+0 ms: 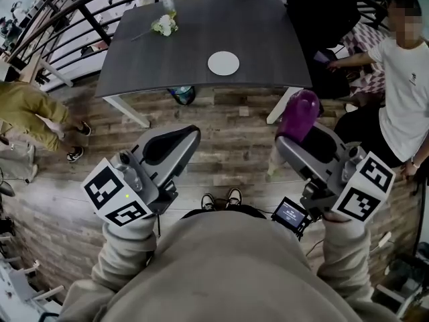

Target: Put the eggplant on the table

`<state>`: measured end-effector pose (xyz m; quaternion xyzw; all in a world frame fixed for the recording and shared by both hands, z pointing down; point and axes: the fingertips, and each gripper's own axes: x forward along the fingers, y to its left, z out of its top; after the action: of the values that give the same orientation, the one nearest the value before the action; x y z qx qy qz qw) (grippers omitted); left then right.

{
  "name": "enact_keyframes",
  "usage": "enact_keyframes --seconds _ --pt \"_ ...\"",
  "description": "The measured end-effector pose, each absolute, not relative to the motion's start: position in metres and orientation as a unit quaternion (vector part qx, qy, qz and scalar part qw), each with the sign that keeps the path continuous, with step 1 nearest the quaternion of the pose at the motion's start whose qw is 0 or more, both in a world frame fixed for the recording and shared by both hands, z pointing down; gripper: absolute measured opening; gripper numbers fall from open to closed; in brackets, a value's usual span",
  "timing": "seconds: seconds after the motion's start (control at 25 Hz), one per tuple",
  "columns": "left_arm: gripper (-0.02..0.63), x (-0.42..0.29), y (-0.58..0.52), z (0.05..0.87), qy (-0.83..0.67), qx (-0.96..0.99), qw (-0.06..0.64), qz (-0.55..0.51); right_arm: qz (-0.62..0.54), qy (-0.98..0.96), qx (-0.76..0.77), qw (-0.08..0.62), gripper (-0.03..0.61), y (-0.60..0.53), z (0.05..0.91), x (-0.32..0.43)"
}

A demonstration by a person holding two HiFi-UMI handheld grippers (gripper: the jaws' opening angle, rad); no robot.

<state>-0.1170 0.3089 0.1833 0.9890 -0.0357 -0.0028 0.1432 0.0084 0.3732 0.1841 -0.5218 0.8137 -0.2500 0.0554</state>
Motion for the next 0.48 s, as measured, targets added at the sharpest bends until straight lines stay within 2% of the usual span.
enact_keyframes --seconds 0.48 --pt "0.005 -0.064 0.319 0.19 -0.026 0.989 0.146 0.001 -0.256 0.821 -0.504 0.085 0.21 0.364 0.198 0.054"
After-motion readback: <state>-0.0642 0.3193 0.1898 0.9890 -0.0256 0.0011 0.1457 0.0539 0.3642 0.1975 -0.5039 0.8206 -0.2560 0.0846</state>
